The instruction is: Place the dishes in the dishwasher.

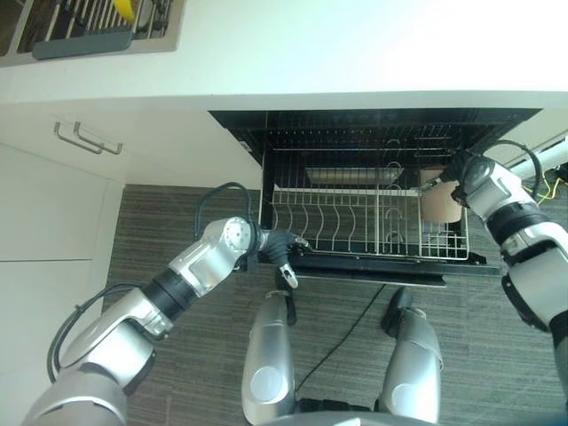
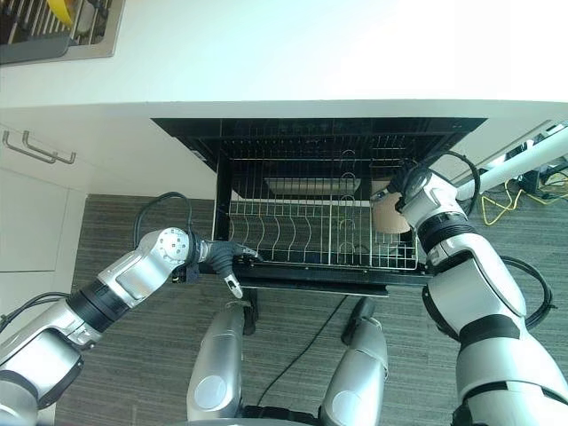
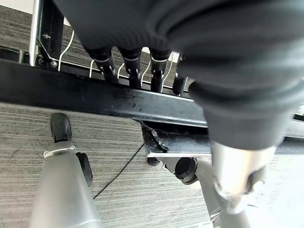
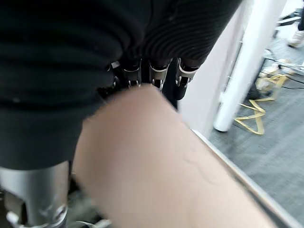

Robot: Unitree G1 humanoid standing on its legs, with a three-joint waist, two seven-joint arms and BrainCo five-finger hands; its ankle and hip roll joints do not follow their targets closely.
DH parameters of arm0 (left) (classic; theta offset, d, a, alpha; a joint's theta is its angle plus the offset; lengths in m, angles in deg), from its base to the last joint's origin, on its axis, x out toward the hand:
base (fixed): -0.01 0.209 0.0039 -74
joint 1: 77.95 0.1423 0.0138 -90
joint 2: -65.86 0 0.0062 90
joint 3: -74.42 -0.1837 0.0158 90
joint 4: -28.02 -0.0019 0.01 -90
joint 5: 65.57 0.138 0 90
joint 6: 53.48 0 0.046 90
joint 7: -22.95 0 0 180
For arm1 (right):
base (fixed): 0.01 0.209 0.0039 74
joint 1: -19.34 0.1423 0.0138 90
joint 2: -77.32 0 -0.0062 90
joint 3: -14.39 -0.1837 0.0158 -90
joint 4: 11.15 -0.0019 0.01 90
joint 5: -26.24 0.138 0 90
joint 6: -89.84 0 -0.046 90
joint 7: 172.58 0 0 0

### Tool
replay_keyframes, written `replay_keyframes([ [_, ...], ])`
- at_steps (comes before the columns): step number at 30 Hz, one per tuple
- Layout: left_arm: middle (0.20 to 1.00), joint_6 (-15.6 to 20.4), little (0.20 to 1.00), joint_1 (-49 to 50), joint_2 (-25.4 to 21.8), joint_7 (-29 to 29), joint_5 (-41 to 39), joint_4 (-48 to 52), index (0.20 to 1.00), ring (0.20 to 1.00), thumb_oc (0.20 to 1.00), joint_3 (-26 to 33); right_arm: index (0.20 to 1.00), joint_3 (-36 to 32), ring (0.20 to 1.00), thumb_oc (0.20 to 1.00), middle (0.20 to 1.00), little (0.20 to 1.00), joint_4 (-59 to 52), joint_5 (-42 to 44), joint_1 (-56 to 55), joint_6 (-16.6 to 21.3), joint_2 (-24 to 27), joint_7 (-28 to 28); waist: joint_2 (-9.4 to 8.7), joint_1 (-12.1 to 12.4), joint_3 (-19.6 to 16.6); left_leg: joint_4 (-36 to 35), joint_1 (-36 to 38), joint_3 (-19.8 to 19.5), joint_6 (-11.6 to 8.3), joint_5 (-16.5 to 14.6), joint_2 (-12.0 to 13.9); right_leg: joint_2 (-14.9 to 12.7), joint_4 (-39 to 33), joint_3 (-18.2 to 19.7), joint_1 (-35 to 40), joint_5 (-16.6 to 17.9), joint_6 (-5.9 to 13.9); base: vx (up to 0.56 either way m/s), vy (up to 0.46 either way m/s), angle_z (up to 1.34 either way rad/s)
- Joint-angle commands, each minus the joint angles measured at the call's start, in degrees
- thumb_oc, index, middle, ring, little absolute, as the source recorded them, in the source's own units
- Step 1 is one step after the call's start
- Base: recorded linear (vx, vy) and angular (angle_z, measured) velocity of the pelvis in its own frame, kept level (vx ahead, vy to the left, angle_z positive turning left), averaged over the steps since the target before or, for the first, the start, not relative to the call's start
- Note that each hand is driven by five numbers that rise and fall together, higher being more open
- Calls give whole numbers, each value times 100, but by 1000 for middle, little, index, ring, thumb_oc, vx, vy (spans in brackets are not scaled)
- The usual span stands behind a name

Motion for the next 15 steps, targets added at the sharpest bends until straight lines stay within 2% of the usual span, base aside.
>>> replay_keyframes([
  [1, 1000, -207, 1000, 644, -409, 165, -197, 497, 1000, 1000, 1000, -8, 1000, -164, 1000, 1000, 1000, 1000, -398, 860, 351, -82, 397, -111, -143, 87, -44, -226, 148, 11, -182, 72, 204, -120, 231, 268, -159, -236, 288, 0, 0, 0],
  [5, 1000, -317, 1000, 965, -320, -24, 14, 667, 1000, 1000, 1000, 91, 1000, -660, 1000, 1000, 1000, 1000, -1253, 1119, 31, 28, 583, -114, -221, -26, -33, -248, 220, 87, -172, 63, 228, -57, 182, 301, -104, -239, 290, 0, 0, 0],
  [9, 1000, -469, 1000, 1454, -201, -355, 343, 919, 1000, 1000, 1000, 253, 1000, -1350, 1000, 1000, 1000, 1000, -2715, 1219, -621, -124, 853, -99, -306, -208, -15, -302, 331, 205, -141, 66, 265, 35, 99, 365, -25, -235, 293, 18, 33, -2],
  [15, 1000, -435, 1000, 1754, -161, -854, 402, 989, 1000, 1000, 1000, 415, 1000, -2018, 1000, 1000, 1000, 1000, -3818, 1221, -1407, -193, 918, -7, -378, -398, -7, -312, 426, 332, -119, 41, 309, 109, 40, 449, 47, -242, 296, 11, 19, -6],
])
